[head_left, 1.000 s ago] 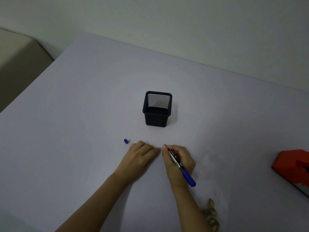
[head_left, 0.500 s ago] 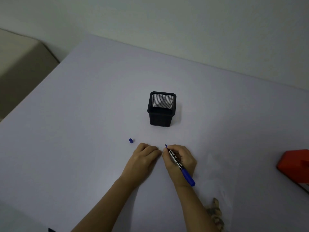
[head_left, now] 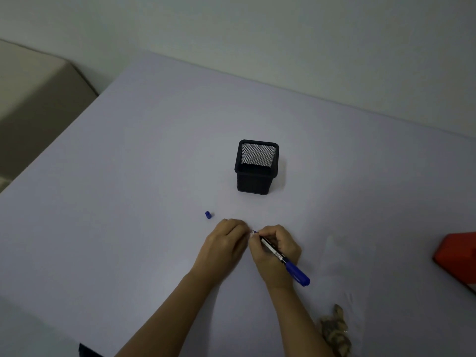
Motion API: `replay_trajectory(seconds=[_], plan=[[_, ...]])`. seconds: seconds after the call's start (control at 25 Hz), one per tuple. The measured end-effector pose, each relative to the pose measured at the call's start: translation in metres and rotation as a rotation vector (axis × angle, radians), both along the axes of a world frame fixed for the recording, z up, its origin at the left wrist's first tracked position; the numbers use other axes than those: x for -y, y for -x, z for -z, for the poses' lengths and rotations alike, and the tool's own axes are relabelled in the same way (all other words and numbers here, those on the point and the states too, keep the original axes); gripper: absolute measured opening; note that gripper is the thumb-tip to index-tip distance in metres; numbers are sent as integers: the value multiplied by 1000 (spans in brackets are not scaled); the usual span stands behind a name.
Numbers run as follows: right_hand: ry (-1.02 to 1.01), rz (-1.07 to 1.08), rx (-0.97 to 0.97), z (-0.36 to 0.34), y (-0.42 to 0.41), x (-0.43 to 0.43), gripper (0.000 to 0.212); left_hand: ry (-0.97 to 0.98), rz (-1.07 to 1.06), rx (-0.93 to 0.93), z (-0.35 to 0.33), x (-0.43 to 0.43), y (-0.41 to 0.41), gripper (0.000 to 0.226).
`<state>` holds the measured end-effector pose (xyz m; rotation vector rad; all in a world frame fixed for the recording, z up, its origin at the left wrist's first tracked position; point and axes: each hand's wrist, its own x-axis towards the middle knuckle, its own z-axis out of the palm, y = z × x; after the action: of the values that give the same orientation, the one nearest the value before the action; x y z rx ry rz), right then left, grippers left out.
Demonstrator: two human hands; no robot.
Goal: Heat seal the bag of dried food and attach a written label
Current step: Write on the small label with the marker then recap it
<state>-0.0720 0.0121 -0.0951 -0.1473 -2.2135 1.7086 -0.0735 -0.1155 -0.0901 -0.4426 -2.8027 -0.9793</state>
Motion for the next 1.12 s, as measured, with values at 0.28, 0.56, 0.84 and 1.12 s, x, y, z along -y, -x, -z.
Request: replay_trajectory(seconds=[0.28, 0.56, 0.84, 1.12], plan=[[-167, -115, -8, 4, 0, 2, 7, -147, -152, 199, -8, -1, -3, 17], [-100, -127, 32, 2, 3, 1, 11, -94, -119, 163, -8, -3, -3, 16], [-33, -86, 62, -8, 6, 4, 12, -87, -123, 165, -4, -2, -3, 19], [-96, -124, -21, 2, 11, 5, 22, -102, -113, 168, -5, -1, -2, 18]])
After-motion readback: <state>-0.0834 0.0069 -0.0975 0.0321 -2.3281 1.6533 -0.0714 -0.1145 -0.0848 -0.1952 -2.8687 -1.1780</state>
